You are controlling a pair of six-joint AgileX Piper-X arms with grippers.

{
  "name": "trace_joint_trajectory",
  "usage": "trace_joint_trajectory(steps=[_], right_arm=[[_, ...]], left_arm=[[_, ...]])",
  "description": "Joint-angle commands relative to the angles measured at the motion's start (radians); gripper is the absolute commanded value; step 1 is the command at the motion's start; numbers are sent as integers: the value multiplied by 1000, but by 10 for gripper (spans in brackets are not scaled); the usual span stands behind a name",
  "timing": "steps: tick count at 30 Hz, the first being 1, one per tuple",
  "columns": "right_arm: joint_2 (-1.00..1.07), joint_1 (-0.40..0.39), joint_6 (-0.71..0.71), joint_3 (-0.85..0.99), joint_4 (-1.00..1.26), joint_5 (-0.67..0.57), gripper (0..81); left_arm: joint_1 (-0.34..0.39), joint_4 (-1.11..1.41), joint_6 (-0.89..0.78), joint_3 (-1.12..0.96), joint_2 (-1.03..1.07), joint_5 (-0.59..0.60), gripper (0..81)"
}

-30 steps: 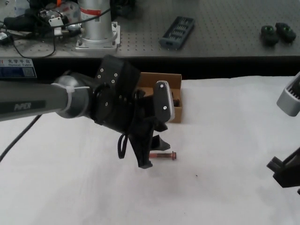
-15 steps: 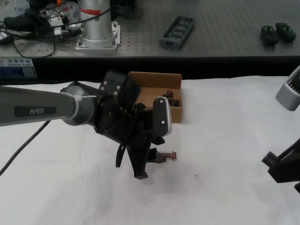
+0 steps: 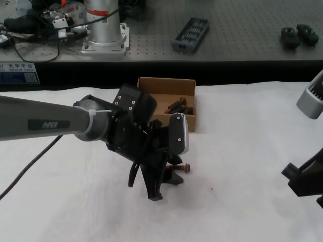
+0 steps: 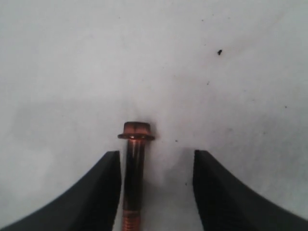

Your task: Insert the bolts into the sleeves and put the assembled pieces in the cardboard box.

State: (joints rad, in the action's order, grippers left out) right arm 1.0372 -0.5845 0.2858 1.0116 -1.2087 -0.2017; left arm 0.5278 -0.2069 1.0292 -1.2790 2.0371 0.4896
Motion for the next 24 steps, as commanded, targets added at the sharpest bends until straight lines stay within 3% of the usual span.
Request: trace_joint_trajectory(steps=[1, 9, 19, 23, 24], right_arm=[[-5, 2, -2, 1, 9, -17, 29], [-5, 2, -2, 1, 9, -17, 29], [-5, 15, -2, 1, 9, -17, 29], [-5, 31, -2, 1, 9, -17, 29], [-5, 34, -2, 1, 7, -17, 29]], left_arm=[[3, 8, 5, -17, 16, 3, 347], [3, 28, -4, -36, 46, 1, 339], [3, 26, -4, -38, 61, -19, 125], [5, 19, -4, -38, 61, -37, 3], [5, 19, -4, -38, 61, -37, 6]])
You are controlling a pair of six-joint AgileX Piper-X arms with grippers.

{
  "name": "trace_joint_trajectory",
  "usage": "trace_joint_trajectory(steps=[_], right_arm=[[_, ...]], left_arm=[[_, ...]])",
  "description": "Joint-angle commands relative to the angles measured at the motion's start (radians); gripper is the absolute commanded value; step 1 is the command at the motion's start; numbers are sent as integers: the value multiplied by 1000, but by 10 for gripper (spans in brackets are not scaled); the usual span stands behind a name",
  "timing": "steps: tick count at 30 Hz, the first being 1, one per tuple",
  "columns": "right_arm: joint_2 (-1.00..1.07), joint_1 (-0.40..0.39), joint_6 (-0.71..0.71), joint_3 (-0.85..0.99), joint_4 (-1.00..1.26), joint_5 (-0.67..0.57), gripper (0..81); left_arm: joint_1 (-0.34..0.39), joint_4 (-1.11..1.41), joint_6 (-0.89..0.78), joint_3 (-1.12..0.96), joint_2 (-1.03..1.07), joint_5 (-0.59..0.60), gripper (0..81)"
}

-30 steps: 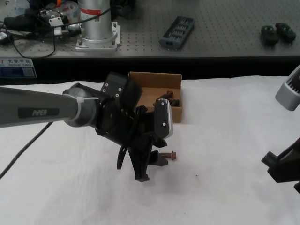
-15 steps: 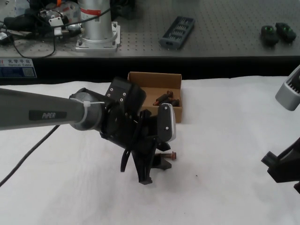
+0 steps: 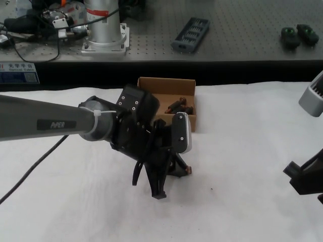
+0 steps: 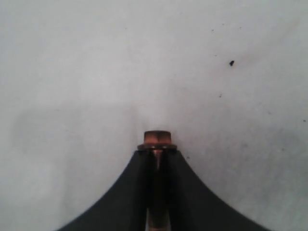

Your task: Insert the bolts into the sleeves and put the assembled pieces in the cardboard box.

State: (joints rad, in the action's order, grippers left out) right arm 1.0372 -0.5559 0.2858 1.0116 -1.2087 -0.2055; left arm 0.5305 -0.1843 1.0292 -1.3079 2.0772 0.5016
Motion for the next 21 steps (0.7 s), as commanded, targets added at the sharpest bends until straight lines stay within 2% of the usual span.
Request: trace_joint_trajectory(steps=[1, 9, 15, 17, 21], right_arm=[[-5, 7, -2, 1, 7, -14, 29], [-5, 7, -2, 1, 7, -14, 29], [-5, 7, -2, 1, 26, -14, 29], [-5, 7, -2, 1, 50, -14, 29], [-1, 7, -17, 1, 112, -95, 29]], left_arm=[[6, -4, -4, -11, 21, -49, 6], [43, -155, -57, -87, -43, -149, 6], [38, -255, -271, -87, -190, -152, 6], [30, -286, -349, -87, -238, -124, 6], [4, -301, -518, -87, -334, 51, 6]])
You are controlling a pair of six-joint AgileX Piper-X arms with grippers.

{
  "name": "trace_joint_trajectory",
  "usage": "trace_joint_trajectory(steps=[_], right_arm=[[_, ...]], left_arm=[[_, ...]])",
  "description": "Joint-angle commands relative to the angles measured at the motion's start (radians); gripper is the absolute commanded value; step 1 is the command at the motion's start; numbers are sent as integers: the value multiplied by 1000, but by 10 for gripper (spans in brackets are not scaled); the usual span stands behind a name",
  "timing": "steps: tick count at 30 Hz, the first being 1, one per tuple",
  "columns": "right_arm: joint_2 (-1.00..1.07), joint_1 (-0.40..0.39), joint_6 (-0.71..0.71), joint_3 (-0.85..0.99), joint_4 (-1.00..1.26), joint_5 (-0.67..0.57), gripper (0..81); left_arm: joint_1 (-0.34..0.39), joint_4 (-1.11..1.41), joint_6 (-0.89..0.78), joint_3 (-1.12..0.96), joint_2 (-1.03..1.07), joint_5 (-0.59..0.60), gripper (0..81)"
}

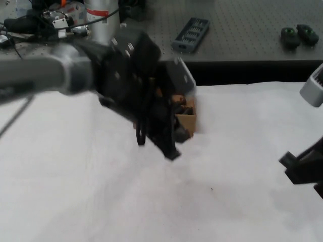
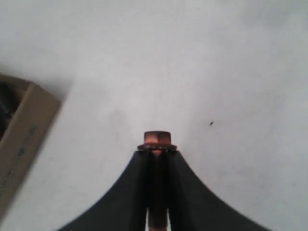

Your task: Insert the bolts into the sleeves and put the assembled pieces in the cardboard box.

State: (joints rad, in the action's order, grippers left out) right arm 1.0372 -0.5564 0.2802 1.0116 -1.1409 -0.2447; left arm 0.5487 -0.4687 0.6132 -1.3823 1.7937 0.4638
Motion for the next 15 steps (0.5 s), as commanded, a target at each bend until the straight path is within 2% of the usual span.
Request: trace_joint_trajectory(steps=[1, 7, 11, 15], right_arm=[[2, 7, -34, 1, 66, -82, 29], [55, 7, -132, 1, 186, -205, 29], [109, -2, -161, 1, 275, -290, 29], [158, -55, -161, 1, 371, -334, 29]], left_arm=[[-23, -16, -137, -13, -72, 135, 6], [-89, -16, -291, -11, -186, 312, 6], [-148, 12, -361, 15, -257, 369, 6], [-210, 118, -494, 113, -342, 415, 6]])
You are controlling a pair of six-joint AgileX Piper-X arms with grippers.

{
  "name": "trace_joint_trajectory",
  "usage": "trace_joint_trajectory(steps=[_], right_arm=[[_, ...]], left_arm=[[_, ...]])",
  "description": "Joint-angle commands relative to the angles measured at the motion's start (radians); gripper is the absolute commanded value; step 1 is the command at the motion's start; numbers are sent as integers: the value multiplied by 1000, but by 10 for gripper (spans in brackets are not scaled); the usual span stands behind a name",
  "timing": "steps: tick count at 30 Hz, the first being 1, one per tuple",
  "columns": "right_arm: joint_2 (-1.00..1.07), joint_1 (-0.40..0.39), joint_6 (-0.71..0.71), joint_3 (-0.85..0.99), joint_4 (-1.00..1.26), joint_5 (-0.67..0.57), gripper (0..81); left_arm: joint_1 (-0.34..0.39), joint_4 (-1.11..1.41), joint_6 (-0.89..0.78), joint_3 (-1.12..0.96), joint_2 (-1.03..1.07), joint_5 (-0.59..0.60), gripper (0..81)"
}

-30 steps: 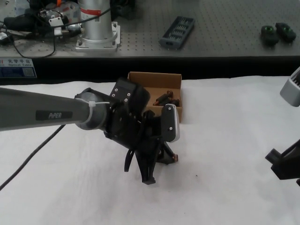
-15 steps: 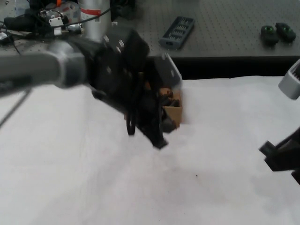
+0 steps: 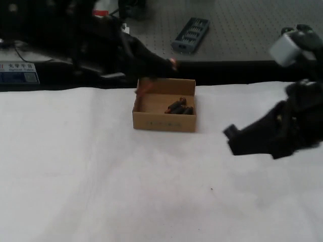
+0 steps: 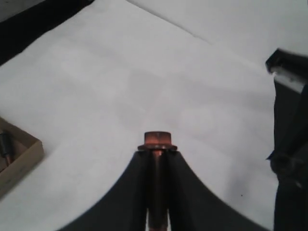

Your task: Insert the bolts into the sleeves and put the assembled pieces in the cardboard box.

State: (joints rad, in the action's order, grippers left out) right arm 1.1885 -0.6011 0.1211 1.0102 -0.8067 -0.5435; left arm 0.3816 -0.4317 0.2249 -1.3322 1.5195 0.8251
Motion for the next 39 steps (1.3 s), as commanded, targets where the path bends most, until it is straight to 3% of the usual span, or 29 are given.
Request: trace_joint_trajectory(steps=[1, 9, 15, 19, 30, 39], right_arm=[[20, -27, -2, 2, 64, -52, 29], [110, -128, -85, 2, 294, -133, 29], [172, -159, -213, 2, 475, -238, 29], [193, -170, -312, 2, 596, -260, 29], [202, -170, -420, 2, 708, -278, 29], [239, -206, -443, 2, 708, -324, 29]], left_arm=[[-56, 125, -152, 101, -94, 62, 6], [-146, 617, -567, 426, -298, 56, 6], [-160, 1099, -976, 639, -381, -78, 6], [-160, 1361, -1157, 758, -385, -148, 6], [-158, 1431, -1190, 821, -385, -161, 6], [-100, 1422, -1176, 808, -385, -167, 6]])
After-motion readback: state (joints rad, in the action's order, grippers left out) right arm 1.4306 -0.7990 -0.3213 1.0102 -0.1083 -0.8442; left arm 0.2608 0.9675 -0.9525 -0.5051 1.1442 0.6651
